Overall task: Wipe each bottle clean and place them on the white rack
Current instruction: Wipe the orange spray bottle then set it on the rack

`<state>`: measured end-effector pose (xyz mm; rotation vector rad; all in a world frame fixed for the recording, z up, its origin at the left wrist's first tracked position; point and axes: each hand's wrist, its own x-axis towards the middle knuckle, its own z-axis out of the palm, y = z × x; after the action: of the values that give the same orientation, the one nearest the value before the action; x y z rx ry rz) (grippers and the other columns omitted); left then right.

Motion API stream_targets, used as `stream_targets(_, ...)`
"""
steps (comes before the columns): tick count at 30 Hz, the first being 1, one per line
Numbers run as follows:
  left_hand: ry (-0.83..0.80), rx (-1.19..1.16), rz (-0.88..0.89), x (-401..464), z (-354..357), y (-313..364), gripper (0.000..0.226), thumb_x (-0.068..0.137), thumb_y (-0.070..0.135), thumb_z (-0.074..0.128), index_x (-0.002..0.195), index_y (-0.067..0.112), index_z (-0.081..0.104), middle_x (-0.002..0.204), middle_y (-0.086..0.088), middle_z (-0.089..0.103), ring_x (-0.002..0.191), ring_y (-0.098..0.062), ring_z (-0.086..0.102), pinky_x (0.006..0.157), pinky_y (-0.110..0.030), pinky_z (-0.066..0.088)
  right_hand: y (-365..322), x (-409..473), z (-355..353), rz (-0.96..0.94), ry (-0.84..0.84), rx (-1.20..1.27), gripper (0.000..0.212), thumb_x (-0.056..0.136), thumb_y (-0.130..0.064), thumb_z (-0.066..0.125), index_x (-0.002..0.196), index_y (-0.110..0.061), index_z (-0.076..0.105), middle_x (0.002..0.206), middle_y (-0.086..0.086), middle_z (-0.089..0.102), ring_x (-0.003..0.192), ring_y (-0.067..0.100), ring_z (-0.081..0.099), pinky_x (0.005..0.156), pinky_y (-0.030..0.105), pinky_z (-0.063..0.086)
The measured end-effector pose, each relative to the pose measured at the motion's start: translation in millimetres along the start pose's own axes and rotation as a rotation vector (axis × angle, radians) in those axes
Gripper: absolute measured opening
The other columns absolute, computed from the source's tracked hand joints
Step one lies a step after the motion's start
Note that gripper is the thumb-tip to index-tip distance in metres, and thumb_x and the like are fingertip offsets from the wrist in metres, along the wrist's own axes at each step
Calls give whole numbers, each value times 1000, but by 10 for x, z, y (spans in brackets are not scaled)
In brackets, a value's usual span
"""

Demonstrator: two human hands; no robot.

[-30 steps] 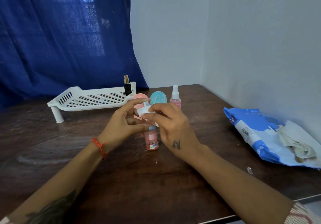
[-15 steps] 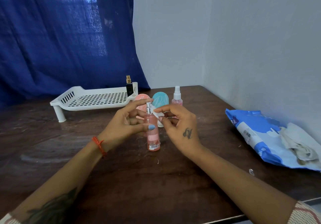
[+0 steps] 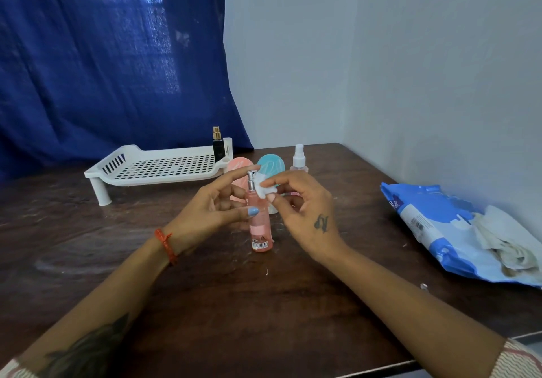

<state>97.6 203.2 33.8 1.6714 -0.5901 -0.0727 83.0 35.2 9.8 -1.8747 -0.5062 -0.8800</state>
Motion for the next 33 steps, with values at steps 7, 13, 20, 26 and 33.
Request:
stream_targets(7,21,-53,-19,6,-18,-27,60,78,-8,60,115,37,50,99,-12,58,78,-17,71,60,-26,58,58,-23,-29,-143,-120,-79,11,76,-7,70,85,-12,71,90,-2,64,82,7,60,68,14,53)
stream_targets(13,32,-43,-40,8,-55,-63,57,81,-5,60,118,36,49,100,-12,59,80,-19,71,66,-32,59,135,-74,-86,-177,-360,-150,15,67,-2,71,73,-14,75,79,-9,62,74,4,58,64,12,50)
stream_targets(20,5,-41,-64,13,-54,-48,57,81,-3,60,122,35,46,113,-13,59,87,-22,71,67,-33,59,120,-21,-136,-108,-310,-70,10,67,-3,70,70,-12,75,76,-12,64,75,5,62,67,11,50)
stream_targets(26,-33,-53,-84,8,-38,-37,55,83,1,58,117,43,45,116,-5,61,92,-21,70,63,-33,59,135,-23,-72,-154,-162,-127,11,77,-11,72,88,-13,71,94,-3,64,87,5,59,74,16,53)
stream_targets(33,30,-17,-86,20,-58,-79,61,82,2,62,129,36,43,113,-11,58,91,-23,69,67,-38,59,126,-69,-83,-241,-409,-147,8,73,-7,72,79,-13,73,85,-3,65,76,3,59,68,11,49)
